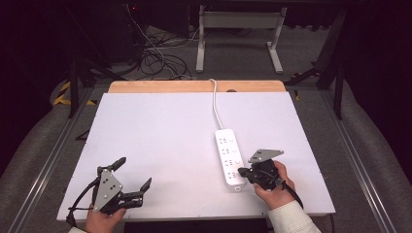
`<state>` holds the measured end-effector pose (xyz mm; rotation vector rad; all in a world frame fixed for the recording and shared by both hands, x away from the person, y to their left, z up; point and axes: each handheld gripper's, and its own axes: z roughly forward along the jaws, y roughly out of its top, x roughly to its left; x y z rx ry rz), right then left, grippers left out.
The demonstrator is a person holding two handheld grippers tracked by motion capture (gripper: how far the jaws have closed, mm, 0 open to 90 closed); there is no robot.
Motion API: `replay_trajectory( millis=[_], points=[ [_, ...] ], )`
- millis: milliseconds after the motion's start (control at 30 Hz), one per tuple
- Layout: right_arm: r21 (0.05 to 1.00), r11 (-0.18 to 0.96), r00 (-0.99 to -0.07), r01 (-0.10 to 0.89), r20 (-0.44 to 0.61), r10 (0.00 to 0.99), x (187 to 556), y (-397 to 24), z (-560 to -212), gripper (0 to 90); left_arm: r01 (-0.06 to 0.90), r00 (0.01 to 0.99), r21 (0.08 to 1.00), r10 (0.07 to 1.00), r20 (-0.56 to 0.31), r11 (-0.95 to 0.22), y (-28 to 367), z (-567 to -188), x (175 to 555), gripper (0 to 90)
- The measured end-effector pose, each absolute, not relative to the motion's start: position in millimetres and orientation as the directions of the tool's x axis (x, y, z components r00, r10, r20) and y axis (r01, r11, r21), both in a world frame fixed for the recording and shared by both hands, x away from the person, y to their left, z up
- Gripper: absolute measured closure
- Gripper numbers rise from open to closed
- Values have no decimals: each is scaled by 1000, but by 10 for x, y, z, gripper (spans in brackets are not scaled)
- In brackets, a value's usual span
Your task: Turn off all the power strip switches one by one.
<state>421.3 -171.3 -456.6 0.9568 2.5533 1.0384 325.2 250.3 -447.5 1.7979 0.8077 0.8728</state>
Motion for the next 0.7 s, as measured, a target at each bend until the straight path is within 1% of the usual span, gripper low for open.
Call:
replay_trajectory(
  millis=[533,600,633,700],
  points=[
    [687,539,-761,488,33,648,4214,-1704,-4575,900,150,525,929,824,214,-337,2497,-4478,3254,53],
    [712,542,-773,447,1,635,4176,-1695,-4544,900,152,524,930,825,211,-335,2497,-4477,3253,53],
    [732,543,-770,411,-39,636,4145,-1698,-4501,900,152,524,930,825,210,-334,2498,-4476,3254,53],
    [807,483,-786,340,-39,618,4074,-1728,-4331,900,150,525,929,824,215,-337,2500,-4475,3261,53]
  ],
)
